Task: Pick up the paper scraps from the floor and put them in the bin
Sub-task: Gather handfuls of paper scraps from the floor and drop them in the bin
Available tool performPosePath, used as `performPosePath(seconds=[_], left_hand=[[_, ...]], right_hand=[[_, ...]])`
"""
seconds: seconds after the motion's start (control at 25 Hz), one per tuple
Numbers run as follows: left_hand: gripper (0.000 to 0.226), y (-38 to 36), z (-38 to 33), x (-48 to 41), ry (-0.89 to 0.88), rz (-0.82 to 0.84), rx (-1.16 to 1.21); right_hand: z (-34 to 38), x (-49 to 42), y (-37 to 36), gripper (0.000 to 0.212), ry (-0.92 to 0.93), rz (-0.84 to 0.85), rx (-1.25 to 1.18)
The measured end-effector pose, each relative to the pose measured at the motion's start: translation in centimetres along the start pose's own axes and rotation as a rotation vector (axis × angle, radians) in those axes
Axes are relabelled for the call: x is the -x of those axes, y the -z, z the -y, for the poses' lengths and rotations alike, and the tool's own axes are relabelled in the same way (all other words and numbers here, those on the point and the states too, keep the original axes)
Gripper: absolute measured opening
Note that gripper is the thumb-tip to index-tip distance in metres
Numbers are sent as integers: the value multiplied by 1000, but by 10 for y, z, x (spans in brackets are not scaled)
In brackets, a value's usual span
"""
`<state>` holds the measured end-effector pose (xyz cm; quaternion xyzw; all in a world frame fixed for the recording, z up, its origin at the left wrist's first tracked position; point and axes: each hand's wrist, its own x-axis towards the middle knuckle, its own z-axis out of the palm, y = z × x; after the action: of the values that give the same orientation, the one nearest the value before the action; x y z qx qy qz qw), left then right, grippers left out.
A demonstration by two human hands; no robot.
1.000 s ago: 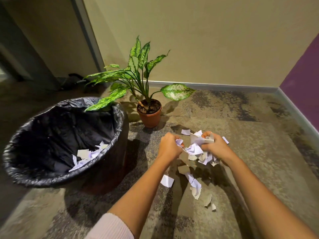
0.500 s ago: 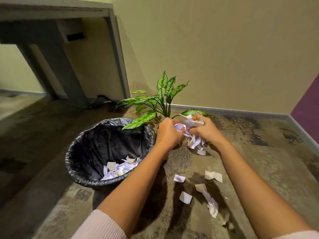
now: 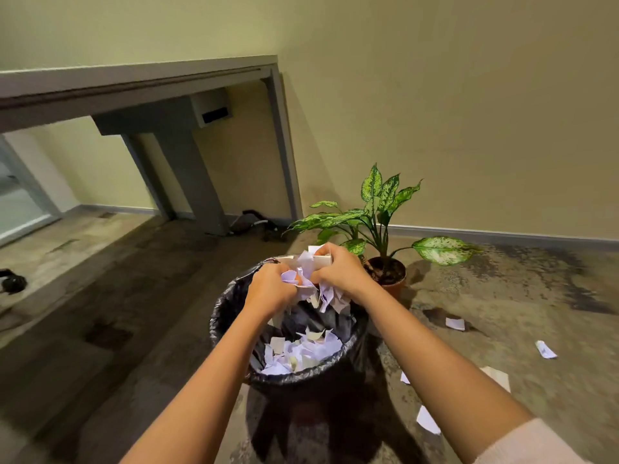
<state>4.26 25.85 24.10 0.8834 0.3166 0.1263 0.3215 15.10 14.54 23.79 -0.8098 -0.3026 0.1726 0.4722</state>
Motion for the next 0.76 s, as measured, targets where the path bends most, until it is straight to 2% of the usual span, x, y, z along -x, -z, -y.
performPosePath(seconds=[0.12,0.2,0.28,0.36,0.6,0.76], left_hand=[[12,4,22,-1,-4,63,-119],[19,5,33,-1,-5,129,-116],[21,4,37,2,6,169,-127],[21,4,38,4,14,164,-137],[26,2,15,15,39,55,-157],[24,-19,-22,23,-83,-79,-99]], right_hand=[[1,-1,-17,40,35,68,116],[-1,-2,-24,49,52,118,169],[-2,-2,-28,62,19,166,173],[-2,-3,-30,66,-6,188,163],[-8,0,-17,39,35,61,177],[-18,10,12,24,29,-109,118]])
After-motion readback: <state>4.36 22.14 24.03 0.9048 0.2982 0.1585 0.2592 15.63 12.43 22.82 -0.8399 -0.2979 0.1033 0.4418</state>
